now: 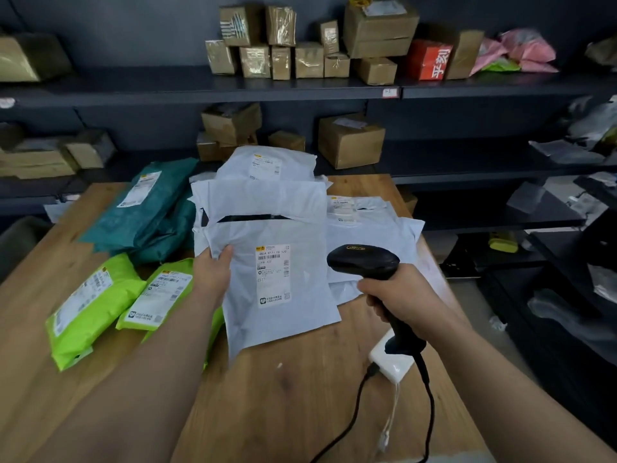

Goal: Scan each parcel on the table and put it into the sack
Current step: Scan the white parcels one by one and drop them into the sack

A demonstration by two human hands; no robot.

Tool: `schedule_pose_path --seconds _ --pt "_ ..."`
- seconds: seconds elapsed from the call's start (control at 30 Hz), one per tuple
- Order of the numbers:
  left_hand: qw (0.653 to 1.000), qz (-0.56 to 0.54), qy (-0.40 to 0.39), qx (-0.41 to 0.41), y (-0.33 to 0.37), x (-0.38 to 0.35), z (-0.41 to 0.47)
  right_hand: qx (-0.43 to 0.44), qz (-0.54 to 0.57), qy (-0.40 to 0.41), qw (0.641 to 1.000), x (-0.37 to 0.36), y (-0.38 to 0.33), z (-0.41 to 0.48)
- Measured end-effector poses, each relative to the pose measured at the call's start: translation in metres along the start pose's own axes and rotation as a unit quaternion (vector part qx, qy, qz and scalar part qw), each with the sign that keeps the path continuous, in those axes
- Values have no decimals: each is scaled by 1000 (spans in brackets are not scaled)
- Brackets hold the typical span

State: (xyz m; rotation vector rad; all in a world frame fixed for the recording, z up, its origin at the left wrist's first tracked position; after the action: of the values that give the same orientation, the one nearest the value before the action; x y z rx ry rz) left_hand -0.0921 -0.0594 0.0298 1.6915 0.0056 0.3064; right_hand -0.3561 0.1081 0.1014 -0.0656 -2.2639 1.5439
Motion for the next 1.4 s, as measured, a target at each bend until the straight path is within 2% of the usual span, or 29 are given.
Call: schedule_pose_path --seconds 0.17,0.33,0.47,0.57,0.63,0.73,0.93,1.07,1.17,1.23,1.3,1.4 --pt "1000 -21 -4 4 -1 2 0 8 17 -7 1000 -3 4 2" --pt "999 -49 -15 8 15 25 -4 7 147 -27 989 -26 -4 16" --pt "995 -90 -43 7 35 73 -4 -35 182 -65 981 -67 -17 28" --pt "993 -109 -55 -1 47 125 -5 -42 160 -107 980 -105 -30 29" --pt "991 -118 -63 7 52 167 -4 -48 160 -163 972 -140 -40 24" --pt "986 -151 -63 26 53 236 -3 -56 187 -240 951 -207 -53 12" --pt "982 -181 -48 36 38 402 -4 -136 200 -357 902 -375 -77 -43" --pt "991 -130 -5 40 23 513 6 -117 190 -379 898 -474 -97 -82" --pt "998 3 56 34 5 590 16 -93 168 -354 915 -534 -116 -98" --pt "989 99 95 48 -9 633 25 -72 127 -323 935 -572 -130 -103" --pt "980 135 115 84 -25 665 36 -52 91 -303 947 -610 -145 -106" --pt "972 169 108 125 -52 699 60 -38 75 -317 945 -667 -163 -102"
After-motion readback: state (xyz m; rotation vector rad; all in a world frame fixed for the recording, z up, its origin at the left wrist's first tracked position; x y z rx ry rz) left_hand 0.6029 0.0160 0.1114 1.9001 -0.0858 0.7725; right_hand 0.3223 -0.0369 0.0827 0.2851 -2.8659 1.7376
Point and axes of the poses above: each hand's wrist, its own z-axis towards the middle knuckle, its own x-axis out of the back of the hand, y = z × x, the point moved 2 cm from there along z, towards the middle knuckle, and after that the axes turned 4 degrees about z, right-handed, at the moved point
